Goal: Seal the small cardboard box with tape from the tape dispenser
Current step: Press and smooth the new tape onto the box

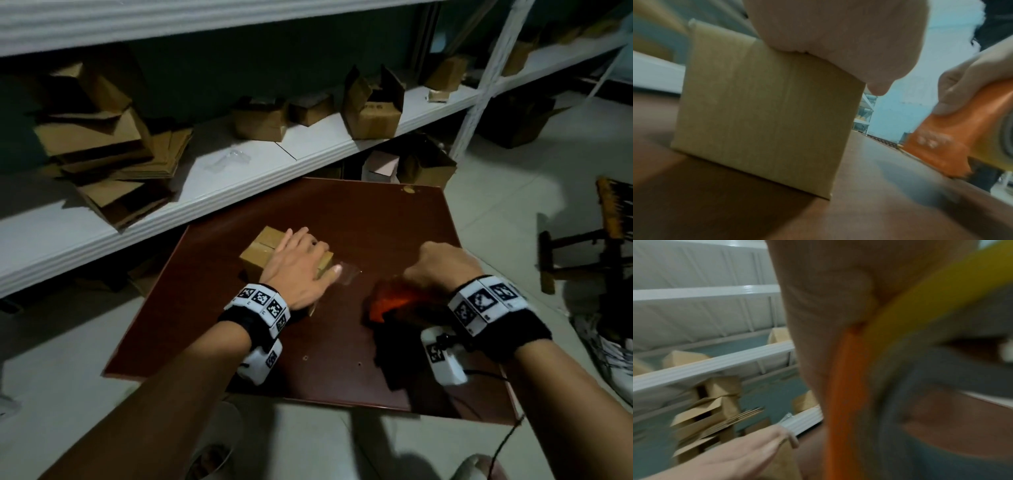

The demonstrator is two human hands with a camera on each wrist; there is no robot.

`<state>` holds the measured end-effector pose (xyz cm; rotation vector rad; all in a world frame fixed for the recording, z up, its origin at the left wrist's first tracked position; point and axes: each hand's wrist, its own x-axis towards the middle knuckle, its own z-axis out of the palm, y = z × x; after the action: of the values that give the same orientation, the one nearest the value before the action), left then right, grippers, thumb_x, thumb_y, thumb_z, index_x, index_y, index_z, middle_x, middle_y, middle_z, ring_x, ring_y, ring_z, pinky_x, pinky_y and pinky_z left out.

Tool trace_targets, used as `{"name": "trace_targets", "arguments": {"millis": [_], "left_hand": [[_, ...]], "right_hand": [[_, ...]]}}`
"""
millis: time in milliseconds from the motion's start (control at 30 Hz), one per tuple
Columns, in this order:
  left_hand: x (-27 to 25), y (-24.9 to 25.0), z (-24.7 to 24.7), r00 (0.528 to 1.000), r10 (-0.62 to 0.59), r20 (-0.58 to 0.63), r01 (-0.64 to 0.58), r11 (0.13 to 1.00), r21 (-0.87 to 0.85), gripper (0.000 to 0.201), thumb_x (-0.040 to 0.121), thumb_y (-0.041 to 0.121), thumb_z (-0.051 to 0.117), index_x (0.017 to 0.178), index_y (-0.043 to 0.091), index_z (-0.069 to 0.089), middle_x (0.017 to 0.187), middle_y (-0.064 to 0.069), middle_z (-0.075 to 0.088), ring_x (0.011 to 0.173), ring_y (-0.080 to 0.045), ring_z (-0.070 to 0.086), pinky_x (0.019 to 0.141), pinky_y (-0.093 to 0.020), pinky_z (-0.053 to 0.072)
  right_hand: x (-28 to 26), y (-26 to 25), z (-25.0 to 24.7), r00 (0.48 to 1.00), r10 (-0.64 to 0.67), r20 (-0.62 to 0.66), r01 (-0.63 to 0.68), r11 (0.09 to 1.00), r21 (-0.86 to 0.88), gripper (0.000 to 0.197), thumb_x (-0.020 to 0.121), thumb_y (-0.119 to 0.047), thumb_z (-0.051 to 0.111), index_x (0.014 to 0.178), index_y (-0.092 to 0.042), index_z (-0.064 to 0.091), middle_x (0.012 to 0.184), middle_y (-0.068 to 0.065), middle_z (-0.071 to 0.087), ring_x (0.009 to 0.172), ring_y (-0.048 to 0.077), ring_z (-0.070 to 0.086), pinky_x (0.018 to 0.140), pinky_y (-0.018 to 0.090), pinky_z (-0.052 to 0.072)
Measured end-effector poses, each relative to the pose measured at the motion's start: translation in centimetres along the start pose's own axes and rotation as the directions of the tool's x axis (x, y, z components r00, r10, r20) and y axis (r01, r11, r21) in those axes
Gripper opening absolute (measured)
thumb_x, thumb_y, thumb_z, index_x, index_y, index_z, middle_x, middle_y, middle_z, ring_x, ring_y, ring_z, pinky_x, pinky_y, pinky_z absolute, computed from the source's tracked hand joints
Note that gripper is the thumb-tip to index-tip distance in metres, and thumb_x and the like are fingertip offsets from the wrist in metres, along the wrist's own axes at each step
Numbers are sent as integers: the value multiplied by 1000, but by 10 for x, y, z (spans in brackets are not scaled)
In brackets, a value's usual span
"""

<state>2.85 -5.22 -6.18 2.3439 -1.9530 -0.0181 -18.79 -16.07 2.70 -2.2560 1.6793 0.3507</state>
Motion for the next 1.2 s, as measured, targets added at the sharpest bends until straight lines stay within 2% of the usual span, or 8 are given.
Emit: {"name": "trace_targets", "arguments": {"millis": [233, 367, 500, 600, 767, 900, 1067, 1200], "left_hand": [[-2, -1, 1, 1000, 10, -1, -10, 1000, 17, 87, 94, 74, 8, 153, 24, 48, 157, -4, 49, 162, -24, 21, 134, -48, 5], [-2, 0, 2, 1000, 16, 4, -16, 1000, 27, 88, 94, 74, 8, 154, 24, 48, 156, -5, 49, 162, -24, 21, 134, -47, 6], [-2, 0, 1, 1000, 18, 13, -18, 999, 28, 88, 94, 74, 7, 155, 24, 46, 158, -5, 48, 162, -25, 20, 134, -48, 5], [-3, 0, -1, 999, 39, 27, -39, 999, 20, 91, 92, 76, 6, 156, 24, 45, 159, -5, 47, 163, -24, 18, 134, -47, 5], [-7, -5, -5, 988, 140, 58, -142, 990, 18, 90, 92, 77, 13, 158, 23, 43, 159, -4, 46, 163, -23, 17, 134, -47, 5], [-9, -8, -4, 974, 209, 81, -211, 977, 9, 88, 93, 78, 17, 158, 23, 42, 160, -4, 45, 163, -23, 15, 134, -46, 3], [-11, -9, -7, 962, 257, 88, -257, 966, -16, 93, 89, 79, 17, 157, 21, 44, 160, -3, 44, 163, -23, 16, 134, -45, 2], [-12, -9, -9, 956, 281, 88, -283, 959, 5, 88, 95, 77, 21, 158, 21, 42, 162, -4, 43, 163, -23, 15, 134, -45, 2]], "right_hand": [[10, 15, 2, 999, 12, -30, -9, 995, 101, 53, 85, -60, 71, 93, -9, 59, 106, 12, 66, 98, 33, 65, 79, 37, 51], [7, 0, 28, 993, -120, 9, 120, 993, 7, 40, 91, -37, 66, 121, -10, 69, 109, 13, 68, 96, 31, 68, 77, 34, 53], [7, -9, 43, 982, -178, 70, 181, 983, -39, 38, 94, -43, 63, 111, -10, 70, 82, 3, 57, 82, 25, 63, 70, 32, 47], [6, -12, 36, 990, -139, 12, 139, 989, -49, 36, 96, -46, 62, 102, -11, 65, 81, 2, 54, 81, 24, 61, 70, 33, 48], [14, -17, 34, 951, -140, -275, 247, 880, 405, 25, 88, -48, 67, 86, -24, 65, 87, 2, 71, 86, 24, 68, 81, 43, 59], [7, -33, 40, 961, -273, 54, 136, 629, 766, 41, 86, -49, 76, 89, -8, 79, 80, 4, 80, 84, 23, 75, 90, 42, 58], [-3, -39, 41, 843, -443, 304, 32, 607, 794, 41, 85, -28, 82, 106, 7, 77, 94, 20, 79, 85, 30, 71, 95, 42, 57], [2, -38, 49, 843, -446, 303, 7, 571, 821, 33, 79, -13, 87, 100, 9, 77, 85, 19, 77, 72, 23, 68, 94, 43, 56]]}}
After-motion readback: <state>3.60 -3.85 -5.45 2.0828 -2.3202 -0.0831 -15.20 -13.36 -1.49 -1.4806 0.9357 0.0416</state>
